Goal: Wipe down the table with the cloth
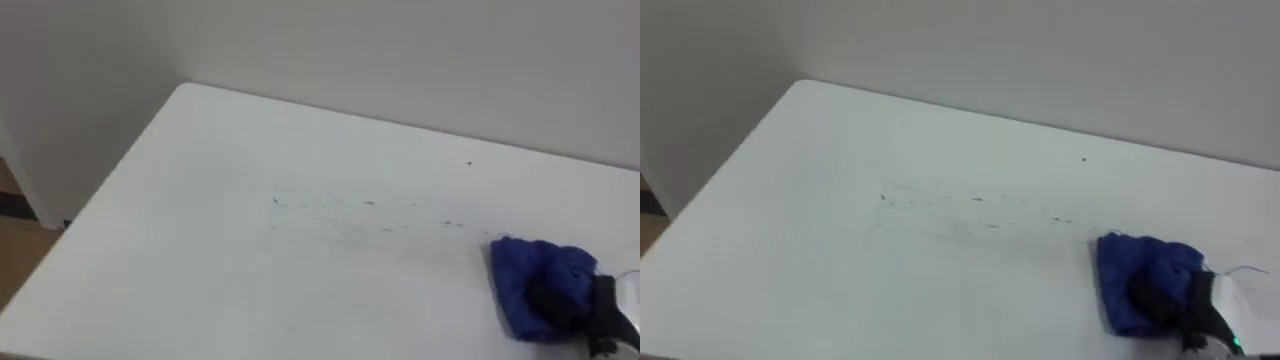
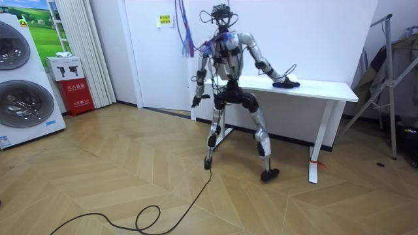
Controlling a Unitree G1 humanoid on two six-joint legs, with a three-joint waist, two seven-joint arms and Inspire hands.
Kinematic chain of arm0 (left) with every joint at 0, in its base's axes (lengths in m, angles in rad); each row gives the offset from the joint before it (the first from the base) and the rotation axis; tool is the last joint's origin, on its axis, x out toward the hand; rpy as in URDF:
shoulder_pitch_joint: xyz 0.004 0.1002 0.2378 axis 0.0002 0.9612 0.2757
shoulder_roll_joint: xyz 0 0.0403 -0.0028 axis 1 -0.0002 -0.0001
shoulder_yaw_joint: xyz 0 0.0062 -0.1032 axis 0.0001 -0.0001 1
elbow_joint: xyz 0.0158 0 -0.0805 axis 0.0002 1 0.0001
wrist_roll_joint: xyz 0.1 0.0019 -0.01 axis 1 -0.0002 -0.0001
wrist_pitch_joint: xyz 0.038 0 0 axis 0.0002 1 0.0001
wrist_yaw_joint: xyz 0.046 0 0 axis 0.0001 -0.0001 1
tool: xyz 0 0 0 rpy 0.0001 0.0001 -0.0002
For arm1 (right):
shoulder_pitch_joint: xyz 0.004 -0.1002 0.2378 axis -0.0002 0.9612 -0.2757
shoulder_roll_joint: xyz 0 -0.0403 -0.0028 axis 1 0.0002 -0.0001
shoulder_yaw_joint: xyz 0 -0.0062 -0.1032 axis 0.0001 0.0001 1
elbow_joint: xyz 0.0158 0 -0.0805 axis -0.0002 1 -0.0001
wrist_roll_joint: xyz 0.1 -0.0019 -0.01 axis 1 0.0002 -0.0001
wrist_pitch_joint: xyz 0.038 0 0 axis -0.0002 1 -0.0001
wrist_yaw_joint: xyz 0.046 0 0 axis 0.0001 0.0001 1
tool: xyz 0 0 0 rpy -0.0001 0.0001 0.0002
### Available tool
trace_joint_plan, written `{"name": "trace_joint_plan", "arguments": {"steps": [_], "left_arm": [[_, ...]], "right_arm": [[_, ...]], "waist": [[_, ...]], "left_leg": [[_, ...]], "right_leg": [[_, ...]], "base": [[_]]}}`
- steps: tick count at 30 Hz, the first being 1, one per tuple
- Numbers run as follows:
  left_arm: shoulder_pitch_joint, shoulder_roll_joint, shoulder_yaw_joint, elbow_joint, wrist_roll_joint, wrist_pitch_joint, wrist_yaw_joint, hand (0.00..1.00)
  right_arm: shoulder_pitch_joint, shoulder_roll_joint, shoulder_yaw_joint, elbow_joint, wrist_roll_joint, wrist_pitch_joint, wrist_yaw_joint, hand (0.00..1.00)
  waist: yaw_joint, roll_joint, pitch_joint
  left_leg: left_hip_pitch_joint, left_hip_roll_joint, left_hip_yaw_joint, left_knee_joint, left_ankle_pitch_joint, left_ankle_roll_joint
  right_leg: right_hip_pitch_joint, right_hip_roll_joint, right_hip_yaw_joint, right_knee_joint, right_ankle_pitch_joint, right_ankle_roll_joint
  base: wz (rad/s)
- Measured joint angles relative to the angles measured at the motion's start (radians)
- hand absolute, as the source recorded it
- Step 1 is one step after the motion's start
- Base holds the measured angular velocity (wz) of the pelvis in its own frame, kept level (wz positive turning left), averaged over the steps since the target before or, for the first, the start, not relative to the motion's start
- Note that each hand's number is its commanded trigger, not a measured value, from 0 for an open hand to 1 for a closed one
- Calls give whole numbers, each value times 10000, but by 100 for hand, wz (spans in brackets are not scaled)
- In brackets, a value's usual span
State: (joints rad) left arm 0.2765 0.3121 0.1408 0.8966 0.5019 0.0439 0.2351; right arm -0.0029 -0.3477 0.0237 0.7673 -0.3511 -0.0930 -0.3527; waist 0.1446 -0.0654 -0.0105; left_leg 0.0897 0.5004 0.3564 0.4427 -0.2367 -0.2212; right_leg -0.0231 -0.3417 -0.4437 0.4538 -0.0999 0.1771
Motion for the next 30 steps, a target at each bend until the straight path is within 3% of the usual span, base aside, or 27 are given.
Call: {"name": "trace_joint_plan", "arguments": {"steps": [1,2,3,4,5,6,7,8,9,10,11,15,17,18,20,23,26,28,30], "left_arm": [[6,-138,-11,1,2,13,-6,0],[-5,-358,-132,50,15,13,-43,0],[-32,-636,-356,46,114,-5,-91,0],[-55,-711,-522,49,134,-6,-105,0],[-61,-776,-895,51,146,-14,-222,0],[-59,-876,-1057,23,136,0,-342,0],[-35,-944,-1055,-19,123,11,-371,0],[37,-1000,-1039,-134,117,26,-462,0],[183,-995,-984,-230,81,60,-483,0],[274,-977,-902,-263,17,95,-490,0],[444,-977,-640,-308,-184,195,-499,0],[959,-1015,-28,89,-386,324,-477,0],[1316,-1035,478,117,-269,345,-469,0],[1355,-1024,983,116,-273,380,-462,0],[1305,-1010,1573,33,-16,389,-378,0],[1301,-1019,1734,-160,660,389,-193,0],[1138,-1054,1669,-209,918,377,-193,0],[987,-1027,1406,-302,897,391,-184,0],[816,-1015,740,-349,782,412,-62,0]], "right_arm": [[-205,22,113,-174,-247,7,98,100],[-597,176,370,-481,-772,64,351,100],[-947,294,566,-715,-1240,222,613,100],[-1166,348,743,-739,-1285,338,741,100],[-1621,379,1097,-741,-1406,597,1040,100],[-2021,368,1234,-740,-1591,773,1360,100],[-2173,360,1238,-744,-1643,867,1483,100],[-2344,318,1232,-759,-1717,1006,1626,100],[-2422,296,1217,-777,-1860,1039,1680,100],[-2425,299,1223,-779,-1917,969,1690,100],[-2433,292,1224,-727,-1936,830,1738,100],[-1491,180,349,-294,-1564,-113,1326,100],[-601,21,-381,28,-1316,-521,842,100],[-21,-103,-1084,321,-1017,-615,591,100],[642,-281,-2196,897,-469,-640,299,100],[1410,-514,-3413,1988,355,-658,-53,100],[1784,-653,-3730,2115,542,-566,-54,100],[1547,-644,-3587,1932,546,-297,-59,100],[1067,-571,-3195,1603,572,493,-148,100]], "waist": [[135,136,15],[168,154,19],[77,17,86],[25,38,109],[8,0,193],[74,62,196],[143,93,228],[450,251,245],[649,378,224],[762,417,192],[881,472,135],[360,377,76],[6,292,-38],[-285,127,-128],[-589,-42,-213],[-889,-403,-200],[-925,-487,-184],[-897,-428,-172],[-739,-375,-139]], "left_leg": [[40,203,-83,-69,148,299],[-68,315,-359,-205,693,1021],[-484,32,-643,43,796,967],[-661,-259,-781,224,691,938],[-988,-1131,-1125,653,175,959],[-1329,-1943,-1267,1011,-309,1066],[-1451,-2356,-1263,1052,-495,1129],[-1551,-3177,-1261,856,-715,1429],[-1636,-3838,-1293,444,-769,1892],[-1597,-4067,-1374,201,-612,2105],[-1386,-4237,-1468,-363,-384,2097],[-410,-4309,-1488,-2053,282,1961],[-9,-4286,-1773,-2359,333,1910],[134,-4302,-2041,-2454,322,1902],[257,-4350,-2324,-2573,318,1899],[421,-4428,-2513,-2594,314,1904],[585,-4424,-2519,-2612,251,1917],[643,-4412,-2571,-2635,195,1920],[744,-4399,-2503,-2808,181,1920]], "right_leg": [[-310,155,-18,536,-351,-327],[-704,367,-146,1089,-937,-753],[-857,568,-203,1196,-1241,-1022],[-858,639,-103,1147,-1312,-1086],[-976,722,5,1022,-1468,-1127],[-980,883,54,826,-1423,-1318],[-994,1018,97,695,-1380,-1396],[-1027,1257,259,468,-1276,-1569],[-1099,1489,412,230,-1169,-1690],[-1121,1605,528,85,-1105,-1733],[-1108,1809,707,-249,-940,-1811],[-270,2304,651,-1403,-569,-1837],[303,2420,421,-1825,-568,-1830],[661,2452,205,-2002,-644,-1740],[981,2514,167,-2230,-719,-1648],[1468,2578,237,-2510,-703,-1557],[1596,2600,432,-2512,-695,-1542],[1615,2624,446,-2532,-682,-1519],[1576,2661,621,-2510,-652,-1533]], "base": [[-76],[-37],[-7],[8],[-8],[-20],[-40],[-55],[-64],[-68],[-37],[5],[49],[74],[66],[30],[-2],[-15],[-26]]}}
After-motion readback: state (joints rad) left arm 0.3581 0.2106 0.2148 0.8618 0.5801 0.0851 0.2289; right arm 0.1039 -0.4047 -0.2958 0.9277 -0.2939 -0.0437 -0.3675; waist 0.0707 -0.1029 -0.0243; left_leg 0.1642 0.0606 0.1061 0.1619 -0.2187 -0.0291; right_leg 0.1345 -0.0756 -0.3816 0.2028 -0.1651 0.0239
